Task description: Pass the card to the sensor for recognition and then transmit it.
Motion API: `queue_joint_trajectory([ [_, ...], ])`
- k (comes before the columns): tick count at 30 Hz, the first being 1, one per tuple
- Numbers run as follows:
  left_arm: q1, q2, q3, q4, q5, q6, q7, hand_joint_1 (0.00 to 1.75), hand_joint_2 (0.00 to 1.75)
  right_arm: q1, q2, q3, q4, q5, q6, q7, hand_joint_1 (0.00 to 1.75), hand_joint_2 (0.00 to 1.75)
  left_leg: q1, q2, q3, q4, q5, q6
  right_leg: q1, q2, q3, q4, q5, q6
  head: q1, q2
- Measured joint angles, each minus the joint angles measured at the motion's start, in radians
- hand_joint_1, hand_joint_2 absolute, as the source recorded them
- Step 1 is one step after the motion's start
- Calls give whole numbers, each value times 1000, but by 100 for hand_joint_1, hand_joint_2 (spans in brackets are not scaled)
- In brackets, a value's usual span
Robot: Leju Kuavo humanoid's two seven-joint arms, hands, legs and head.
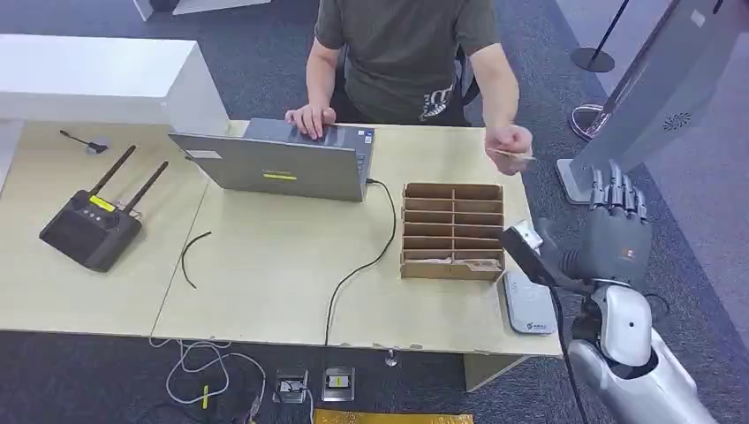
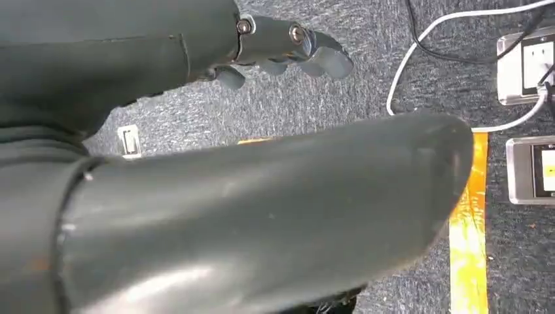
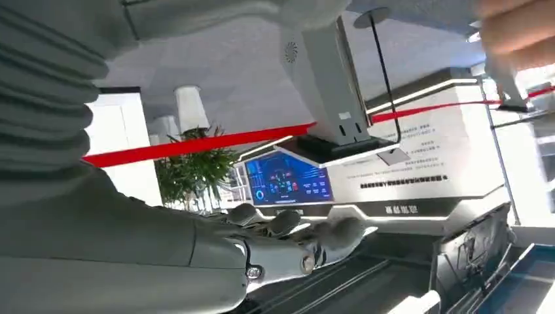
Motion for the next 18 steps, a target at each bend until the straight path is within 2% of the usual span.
queue_joint_trajectory([
  [2,1,0,2,0,0,8,-1,0,0,4,3,-5,3,-14,-24,1,0,0,0,0,0,0,0,0,0,0,0,0,0,0,0,0],
  [6,6,-1,8,0,0,11,-4,0,0,18,4,-6,3,-38,-4,0,0,0,0,0,0,0,0,0,0,0,0,0,0,0,0,0],
  [11,22,-1,21,0,2,10,-7,0,0,44,0,-12,-26,-164,9,33,0,0,0,0,0,0,0,0,0,1,0,0,0,0,0,0],
  [18,37,-1,36,0,5,11,-8,0,0,57,-27,-1,-68,-206,104,80,0,0,0,0,0,0,0,0,0,1,0,0,0,0,0,0],
])
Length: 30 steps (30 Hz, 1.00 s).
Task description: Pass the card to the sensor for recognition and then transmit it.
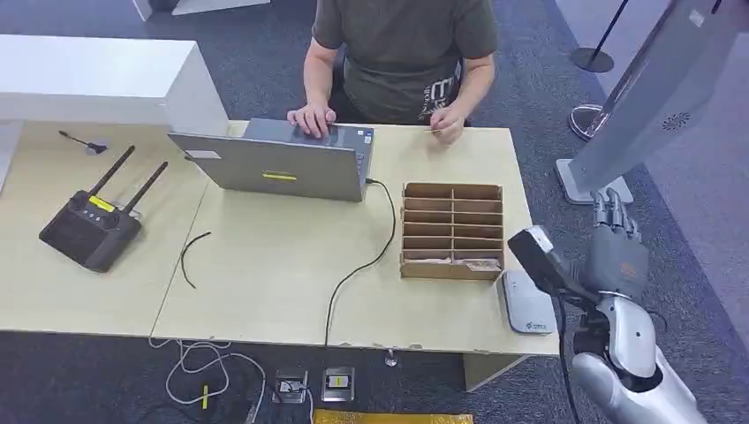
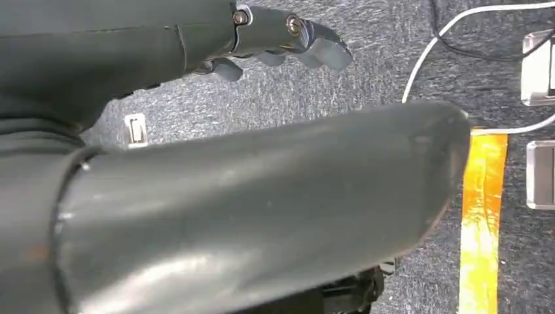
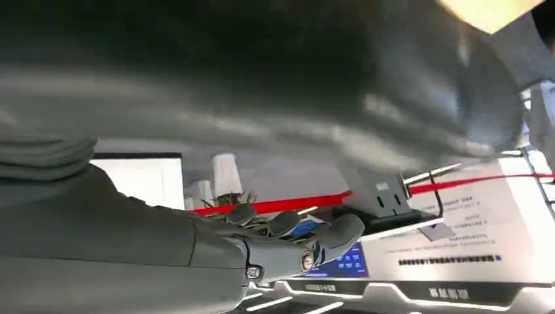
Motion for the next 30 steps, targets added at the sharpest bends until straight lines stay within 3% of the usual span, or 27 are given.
queue_joint_trajectory([
  [1,2,0,4,0,2,1,-3,0,0,0,-7,4,-6,-1,21,4,0,175,0,0,0,0,0,0,0,0,0,0,0,0,0,0],
  [15,6,0,47,0,27,10,-23,0,0,-23,-68,114,-17,71,153,26,0,175,0,0,0,0,0,0,0,0,0,0,0,0,0,0],
  [30,18,1,67,-9,47,15,-24,0,0,-56,-88,209,6,164,172,27,0,175,0,0,0,0,0,0,0,0,0,0,0,0,0,0],
])
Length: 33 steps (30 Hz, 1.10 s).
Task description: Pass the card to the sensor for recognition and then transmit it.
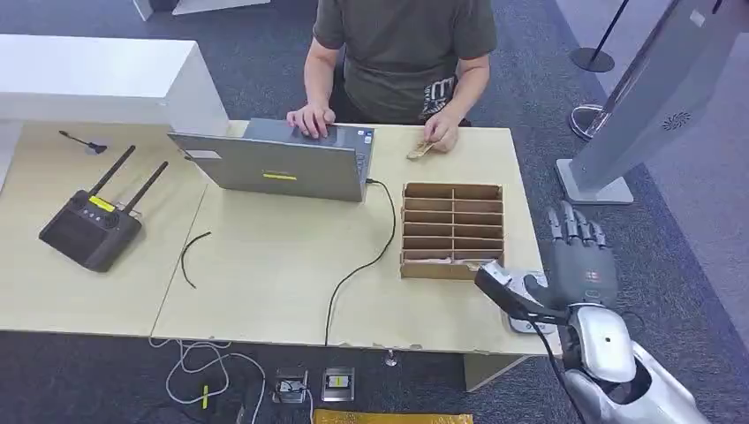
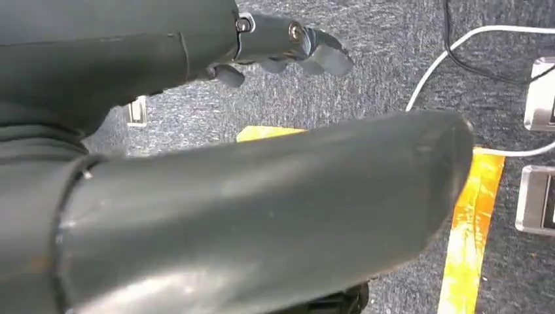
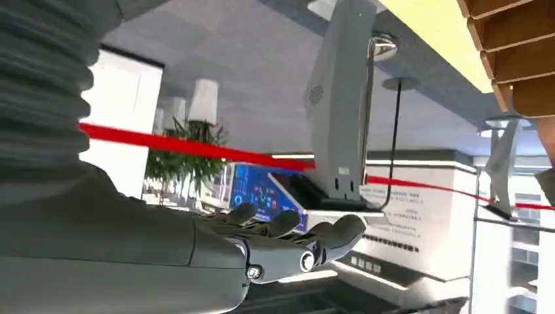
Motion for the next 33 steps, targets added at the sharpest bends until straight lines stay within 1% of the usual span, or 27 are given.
queue_joint_trajectory([
  [10,6,0,4,-6,6,4,0,0,0,-3,-3,13,7,2,0,2,0,175,0,0,0,0,0,0,0,0,0,0,0,0,0,0],
  [12,13,0,8,-16,25,7,-4,0,0,-3,-4,24,16,-13,-5,3,0,175,0,0,0,0,0,0,0,0,0,0,0,0,0,0],
  [13,16,1,14,-23,31,10,-6,0,0,-3,-3,35,26,-37,-33,0,0,175,0,0,0,0,0,0,0,0,0,0,0,0,0,0],
  [14,17,2,14,-30,38,17,-6,0,0,-1,0,50,43,-64,-85,-7,0,175,0,0,0,0,0,0,0,0,0,0,0,0,0,0],
  [19,17,3,14,-34,58,18,-6,0,0,6,7,65,60,-98,-142,-18,0,175,0,0,0,0,0,0,0,0,0,0,0,0,0,0],
  [22,17,3,14,-34,68,18,-6,0,0,6,12,72,69,-110,-166,-25,0,175,0,0,0,0,0,0,0,0,0,0,0,0,0,0],
  [33,20,3,14,-50,90,21,-6,0,0,6,43,92,116,-119,-198,-58,0,175,0,0,0,0,0,0,0,0,0,0,0,0,0,0],
])
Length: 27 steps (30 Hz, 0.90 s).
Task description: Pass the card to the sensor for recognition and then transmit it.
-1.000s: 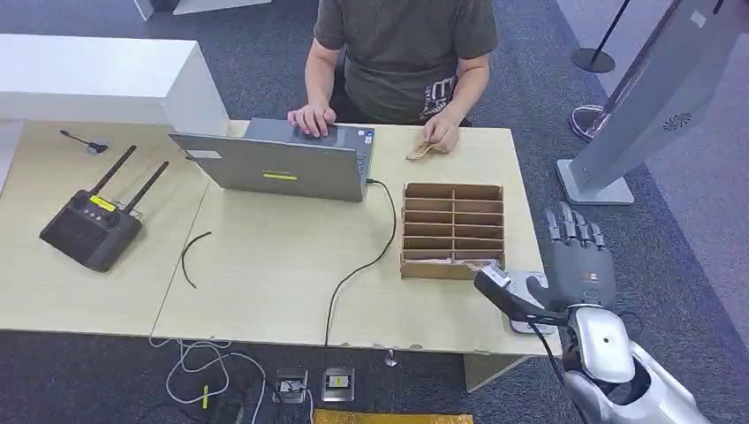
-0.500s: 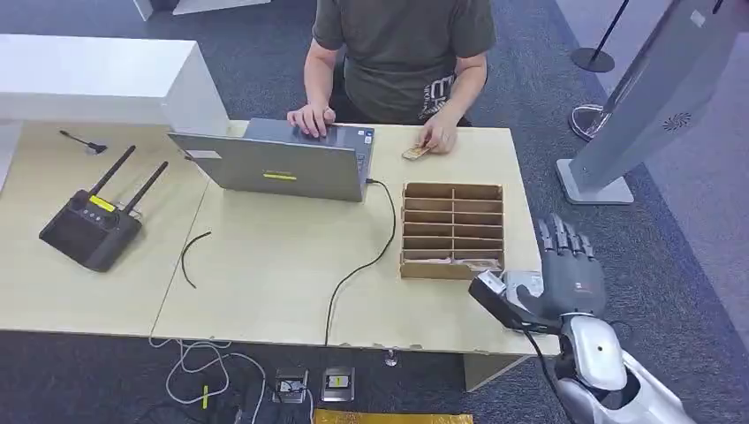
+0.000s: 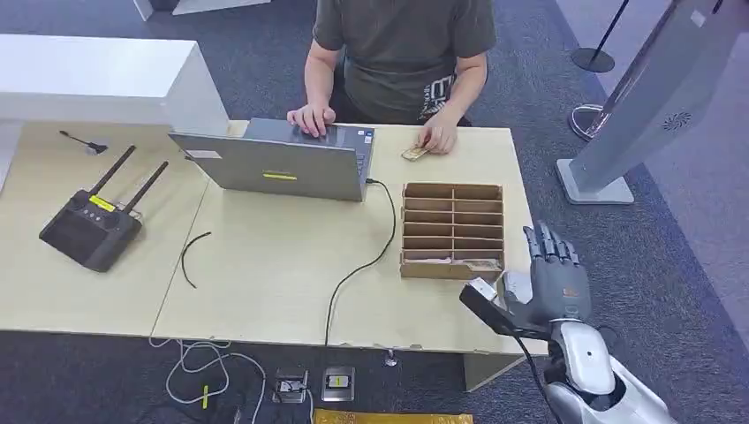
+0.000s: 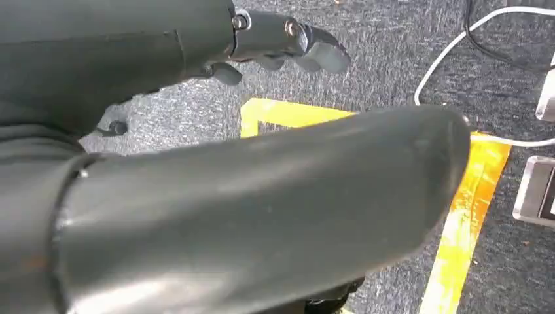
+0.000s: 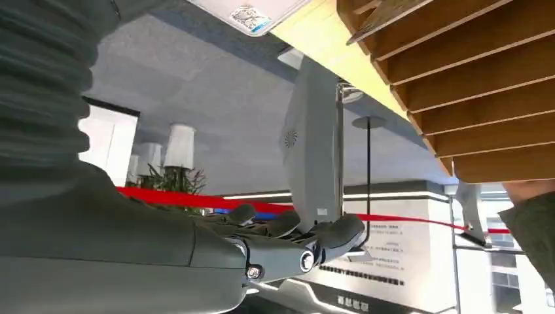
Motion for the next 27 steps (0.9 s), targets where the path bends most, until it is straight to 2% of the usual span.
queue_joint_trajectory([
  [11,0,8,-3,-15,21,10,0,0,0,-5,34,15,33,7,-24,-48,0,175,0,0,0,0,0,0,0,0,0,0,0,0,0,0],
  [27,0,15,-20,-31,37,18,0,0,0,-38,67,40,66,-26,-32,-72,0,175,0,0,0,0,0,0,0,0,0,0,0,0,0,0],
])
